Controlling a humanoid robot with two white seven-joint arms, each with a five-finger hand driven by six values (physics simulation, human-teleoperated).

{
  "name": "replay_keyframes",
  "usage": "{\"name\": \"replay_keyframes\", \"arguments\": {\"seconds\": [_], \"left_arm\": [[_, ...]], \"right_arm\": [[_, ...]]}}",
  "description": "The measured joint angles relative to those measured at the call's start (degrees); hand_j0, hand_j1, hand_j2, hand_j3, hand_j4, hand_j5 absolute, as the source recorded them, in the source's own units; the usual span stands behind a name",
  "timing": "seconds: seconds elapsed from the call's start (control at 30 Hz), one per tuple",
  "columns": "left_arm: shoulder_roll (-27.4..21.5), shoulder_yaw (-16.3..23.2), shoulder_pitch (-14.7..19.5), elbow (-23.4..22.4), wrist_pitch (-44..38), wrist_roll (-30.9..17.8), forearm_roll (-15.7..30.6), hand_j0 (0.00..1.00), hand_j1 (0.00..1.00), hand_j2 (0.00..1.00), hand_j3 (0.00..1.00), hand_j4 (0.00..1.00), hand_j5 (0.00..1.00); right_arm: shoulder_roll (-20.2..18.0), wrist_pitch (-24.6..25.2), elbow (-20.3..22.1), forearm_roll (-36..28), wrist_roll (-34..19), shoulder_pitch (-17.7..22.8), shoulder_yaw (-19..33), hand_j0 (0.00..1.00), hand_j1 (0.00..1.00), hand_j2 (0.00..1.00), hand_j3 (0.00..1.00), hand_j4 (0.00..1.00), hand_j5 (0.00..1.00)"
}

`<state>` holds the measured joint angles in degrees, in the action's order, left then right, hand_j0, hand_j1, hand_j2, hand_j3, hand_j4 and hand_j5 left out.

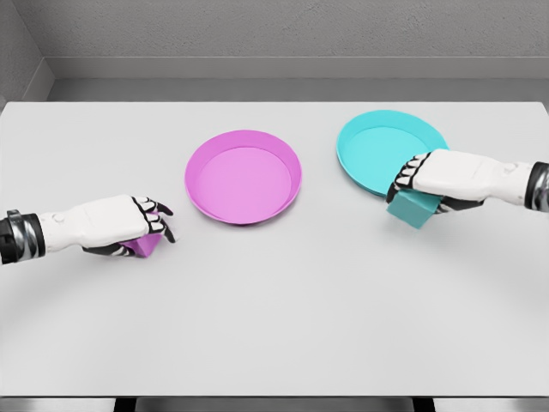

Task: Place the blocks in the corresponding plates according to their colors

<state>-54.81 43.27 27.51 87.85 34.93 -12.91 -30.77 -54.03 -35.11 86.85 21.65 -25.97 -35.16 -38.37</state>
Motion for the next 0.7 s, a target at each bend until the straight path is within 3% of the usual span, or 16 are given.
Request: {"name": "replay_keyframes", "arguments": {"seconds": [0.7], "left_arm": [[2.29,0.10,5.27,0.51,0.14,-0.65,-0.52,0.60,0.60,0.60,0.60,0.60,0.60]], "right_arm": [[8.44,-0.02,-11.74,0.77,-0.39,-7.64,-0.33,0.56,0.56,0.56,0.56,0.56,0.56]]}}
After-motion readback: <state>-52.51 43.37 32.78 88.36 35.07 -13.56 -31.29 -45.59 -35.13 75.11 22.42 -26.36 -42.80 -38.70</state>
